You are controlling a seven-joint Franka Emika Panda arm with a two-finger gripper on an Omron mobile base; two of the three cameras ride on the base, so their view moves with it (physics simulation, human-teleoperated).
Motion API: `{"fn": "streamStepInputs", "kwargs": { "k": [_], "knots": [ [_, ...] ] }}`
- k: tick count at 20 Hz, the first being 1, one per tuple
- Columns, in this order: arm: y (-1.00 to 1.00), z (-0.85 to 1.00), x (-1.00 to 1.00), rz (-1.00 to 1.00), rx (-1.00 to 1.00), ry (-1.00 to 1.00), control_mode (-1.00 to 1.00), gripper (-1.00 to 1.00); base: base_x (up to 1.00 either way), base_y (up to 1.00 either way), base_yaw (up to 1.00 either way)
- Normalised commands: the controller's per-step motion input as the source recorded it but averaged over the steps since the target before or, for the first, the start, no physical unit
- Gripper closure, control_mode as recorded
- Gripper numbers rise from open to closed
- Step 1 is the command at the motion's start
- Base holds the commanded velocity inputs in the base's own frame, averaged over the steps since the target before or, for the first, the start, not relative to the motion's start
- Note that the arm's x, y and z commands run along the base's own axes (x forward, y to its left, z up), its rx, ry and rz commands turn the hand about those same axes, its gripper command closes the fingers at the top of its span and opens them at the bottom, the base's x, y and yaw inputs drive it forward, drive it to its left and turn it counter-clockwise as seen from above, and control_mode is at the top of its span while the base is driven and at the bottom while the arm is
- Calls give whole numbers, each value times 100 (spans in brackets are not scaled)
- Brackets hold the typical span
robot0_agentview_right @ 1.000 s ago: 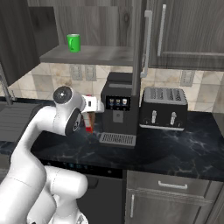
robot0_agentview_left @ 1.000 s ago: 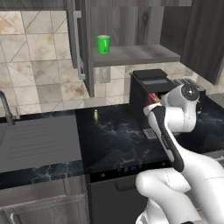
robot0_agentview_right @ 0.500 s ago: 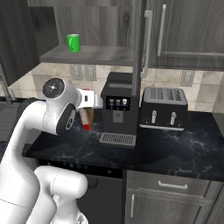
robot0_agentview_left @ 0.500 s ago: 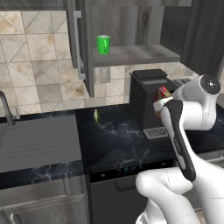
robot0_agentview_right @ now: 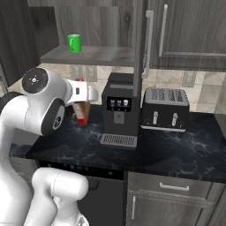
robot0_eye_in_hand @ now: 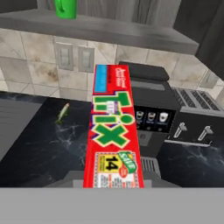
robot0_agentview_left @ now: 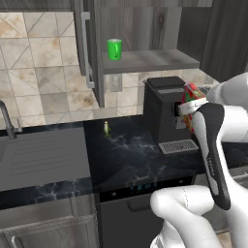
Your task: Pick the jam and cereal from the counter and place them in the cabinets closest to them.
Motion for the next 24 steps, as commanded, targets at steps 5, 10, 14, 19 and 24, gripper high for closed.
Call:
{"fn": "streamStepInputs", "kwargs": {
  "k": [5,10,14,19,24],
  "knots": [
    [0,52,-48,0,0,-12,-100,100,0,0,0],
    [1,50,-39,0,0,-13,-100,100,0,0,0],
    [12,42,-16,0,0,-12,-100,100,0,0,0],
    [15,36,-4,0,-1,-9,-100,100,0,0,0],
    [3,10,-7,0,0,-6,-100,100,0,0,0]
  ]
}}
